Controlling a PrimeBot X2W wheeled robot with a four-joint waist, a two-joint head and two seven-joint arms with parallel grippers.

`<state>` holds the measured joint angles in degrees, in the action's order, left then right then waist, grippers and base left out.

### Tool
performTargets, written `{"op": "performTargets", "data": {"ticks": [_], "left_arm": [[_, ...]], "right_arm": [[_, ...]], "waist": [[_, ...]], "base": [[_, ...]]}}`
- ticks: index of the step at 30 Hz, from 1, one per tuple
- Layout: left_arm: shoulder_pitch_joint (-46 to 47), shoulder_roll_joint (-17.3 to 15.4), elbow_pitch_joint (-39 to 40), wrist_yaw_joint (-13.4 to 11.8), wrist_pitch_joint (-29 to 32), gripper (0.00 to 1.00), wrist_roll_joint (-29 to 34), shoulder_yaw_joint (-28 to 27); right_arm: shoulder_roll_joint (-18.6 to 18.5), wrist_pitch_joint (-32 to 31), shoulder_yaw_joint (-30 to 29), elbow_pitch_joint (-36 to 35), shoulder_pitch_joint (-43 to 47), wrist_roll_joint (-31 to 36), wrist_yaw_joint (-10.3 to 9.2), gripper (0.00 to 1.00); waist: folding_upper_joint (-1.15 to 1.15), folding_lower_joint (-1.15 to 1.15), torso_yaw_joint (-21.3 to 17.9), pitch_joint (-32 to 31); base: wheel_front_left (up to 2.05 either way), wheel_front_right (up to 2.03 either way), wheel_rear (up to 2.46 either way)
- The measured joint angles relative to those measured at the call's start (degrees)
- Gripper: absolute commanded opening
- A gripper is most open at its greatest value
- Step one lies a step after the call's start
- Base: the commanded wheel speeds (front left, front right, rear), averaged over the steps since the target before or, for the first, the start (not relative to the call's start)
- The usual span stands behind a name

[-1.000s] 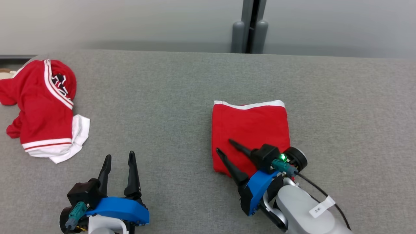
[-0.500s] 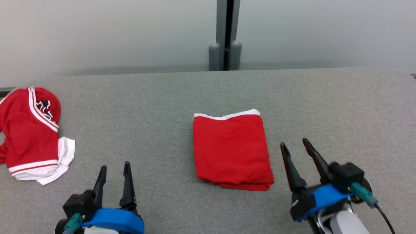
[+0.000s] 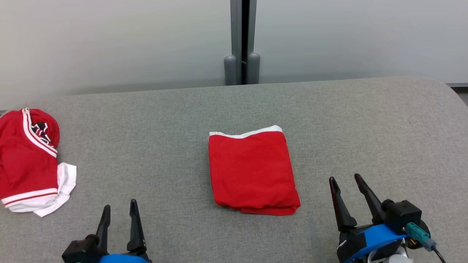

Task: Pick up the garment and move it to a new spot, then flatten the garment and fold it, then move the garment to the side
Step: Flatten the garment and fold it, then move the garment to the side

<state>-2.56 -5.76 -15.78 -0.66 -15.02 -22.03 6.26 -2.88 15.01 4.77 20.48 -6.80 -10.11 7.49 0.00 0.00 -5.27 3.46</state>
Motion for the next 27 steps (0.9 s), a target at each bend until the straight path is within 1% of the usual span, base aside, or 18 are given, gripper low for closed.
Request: {"op": "performTargets", "data": {"ticks": [5, 17, 27], "left_arm": [[-0.9, 0.5, 0.1, 0.2, 0.0, 1.0, 1.5, -0.1], [-0.9, 1.0, -1.0, 1.7, 0.0, 1.0, 2.9, -0.5], [-0.8, 1.5, -1.6, 2.1, 0.0, 1.0, 3.4, -0.5]], "right_arm": [[0.0, 0.0, -0.2, 0.7, 0.2, 0.1, 0.0, 1.0], [0.0, 0.0, 0.0, 1.5, 0.2, 0.4, 0.0, 1.0], [0.0, 0.0, 0.6, 2.0, -0.7, 0.9, 0.0, 1.0]], "waist": [[0.0, 0.0, 0.4, -0.3], [0.0, 0.0, 0.9, -0.8], [0.0, 0.0, 1.3, -0.4]], "base": [[0.0, 0.0, 0.0], [0.0, 0.0, 0.0], [0.0, 0.0, 0.0]]}}
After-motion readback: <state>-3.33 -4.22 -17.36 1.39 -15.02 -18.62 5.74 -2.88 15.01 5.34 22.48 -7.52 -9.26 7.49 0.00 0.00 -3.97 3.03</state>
